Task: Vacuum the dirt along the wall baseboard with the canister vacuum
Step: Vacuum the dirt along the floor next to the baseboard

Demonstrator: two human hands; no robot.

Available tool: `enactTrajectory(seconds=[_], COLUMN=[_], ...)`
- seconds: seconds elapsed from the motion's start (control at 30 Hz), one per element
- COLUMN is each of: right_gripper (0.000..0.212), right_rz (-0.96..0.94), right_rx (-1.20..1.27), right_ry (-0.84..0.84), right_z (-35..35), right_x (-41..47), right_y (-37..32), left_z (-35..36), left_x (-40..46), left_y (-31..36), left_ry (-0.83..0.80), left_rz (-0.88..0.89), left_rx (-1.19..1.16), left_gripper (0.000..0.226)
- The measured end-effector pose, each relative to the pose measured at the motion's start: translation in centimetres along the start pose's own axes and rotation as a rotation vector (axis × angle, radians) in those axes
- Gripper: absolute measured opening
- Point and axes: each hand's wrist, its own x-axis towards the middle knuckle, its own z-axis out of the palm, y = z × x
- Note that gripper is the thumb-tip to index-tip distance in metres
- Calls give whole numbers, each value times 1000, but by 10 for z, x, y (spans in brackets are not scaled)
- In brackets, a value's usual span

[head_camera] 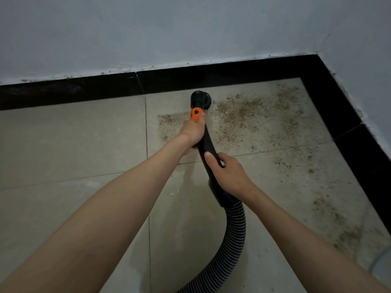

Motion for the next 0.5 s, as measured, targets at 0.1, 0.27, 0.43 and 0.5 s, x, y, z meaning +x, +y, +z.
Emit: enactTrajectory(seconds=[0.1, 0.27, 0.43, 0.5], right_gripper=[38, 37, 38, 39], right_rz=[1, -8, -25, -37], right_rx=[1, 75, 30, 17], right_ry=[11, -7, -12, -17], right_z=[-3, -4, 4, 8], right_x=[8, 28, 38, 40], right_y=[1, -6, -6, -9], left_z=[4, 1, -7, -13], left_x=[6, 23, 32, 33], left_y=[6, 17, 13, 11], left_ry=[0, 34, 50, 65], left_rz=[11, 10, 19, 19], left_rx=[27, 39, 16, 1], left_gripper=[57, 61, 59, 56])
